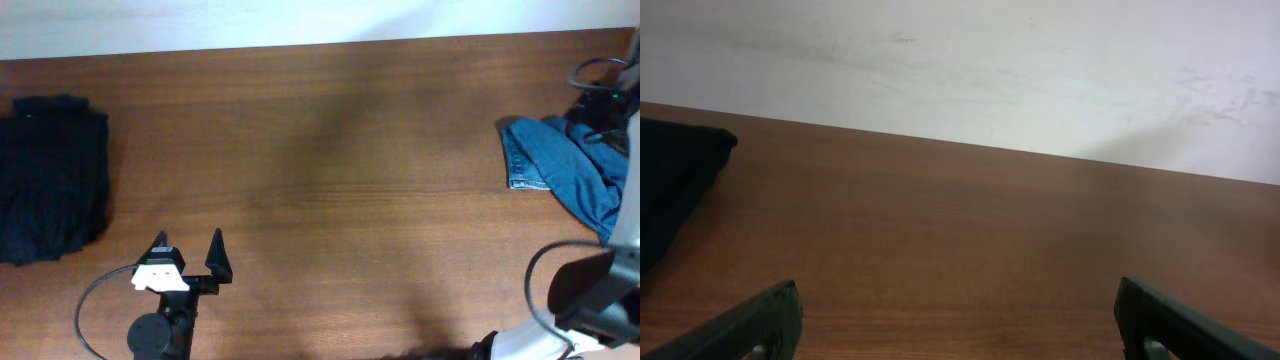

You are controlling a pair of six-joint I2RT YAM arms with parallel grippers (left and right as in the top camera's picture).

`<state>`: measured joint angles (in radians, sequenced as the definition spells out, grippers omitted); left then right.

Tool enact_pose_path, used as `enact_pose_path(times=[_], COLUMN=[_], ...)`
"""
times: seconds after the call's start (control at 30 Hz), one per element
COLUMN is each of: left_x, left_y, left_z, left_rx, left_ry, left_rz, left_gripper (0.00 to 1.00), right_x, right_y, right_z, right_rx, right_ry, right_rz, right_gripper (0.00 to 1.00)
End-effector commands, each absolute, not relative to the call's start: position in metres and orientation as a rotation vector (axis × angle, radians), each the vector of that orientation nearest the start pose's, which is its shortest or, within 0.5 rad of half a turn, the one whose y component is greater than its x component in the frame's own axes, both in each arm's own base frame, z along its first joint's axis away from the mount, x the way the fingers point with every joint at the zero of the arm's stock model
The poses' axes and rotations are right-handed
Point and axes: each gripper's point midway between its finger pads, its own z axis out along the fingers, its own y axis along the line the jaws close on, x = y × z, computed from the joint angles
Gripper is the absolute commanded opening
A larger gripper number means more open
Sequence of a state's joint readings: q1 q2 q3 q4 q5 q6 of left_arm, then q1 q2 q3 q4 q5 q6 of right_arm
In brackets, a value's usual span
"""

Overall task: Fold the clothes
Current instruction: 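Move the right gripper over the crumpled blue jeans and grasp them, then lift the jeans with the right gripper and drag them toward table center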

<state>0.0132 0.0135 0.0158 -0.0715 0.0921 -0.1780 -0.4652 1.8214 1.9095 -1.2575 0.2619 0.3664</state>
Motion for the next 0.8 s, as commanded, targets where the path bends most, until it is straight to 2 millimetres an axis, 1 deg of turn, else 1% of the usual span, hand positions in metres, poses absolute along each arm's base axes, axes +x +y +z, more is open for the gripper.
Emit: enact_pose_path(times=[0.0,0.07,0.17,0.2,0.33,0.47,0.53,0.63,0.77], left_x=[0.246,0.246,0.246,0.246,0.246,0.246,0.246,0.246,0.246], left_y=[-0.012,-0.012,-0.012,-0.012,-0.012,-0.012,-0.012,-0.012,-0.012], left_z=[0.159,0.159,0.159,0.159,0.159,0.159,0.159,0.159,0.159], left_rx=[-0.078,-0.078,-0.078,-0.078,-0.078,-0.078,-0.078,-0.077,-0.077], left_ry=[1.641,1.641,1.641,1.641,1.641,1.641,1.641,1.641,1.641], left_rz=[-0.185,-0.185,-0.185,-0.185,-0.185,-0.185,-0.185,-0.185,-0.185], left_gripper=[0.99,0.99,0.99,0.99,0.99,0.99,1.0,0.99,0.99], right_x=[0.359,0.366,0.377,0.384,0.408,0.424,0.425,0.423,0.419], right_y=[-0.253,-0.265,-0.277,-0.278,-0.274,-0.272,-0.273,-0.271,-0.27], right_z=[0.215,0.2,0.177,0.168,0.139,0.116,0.101,0.08,0.063], right_rx=[1.229,1.16,1.099,1.057,0.85,0.693,0.627,0.584,0.591], right_ry=[2.449,2.496,2.544,2.567,2.655,2.703,2.748,2.809,2.851], right_rz=[-0.39,-0.415,-0.403,-0.382,-0.272,-0.209,-0.207,-0.193,-0.18], right_gripper=[0.99,0.99,0.99,0.99,0.87,0.87,0.88,0.88,0.89])
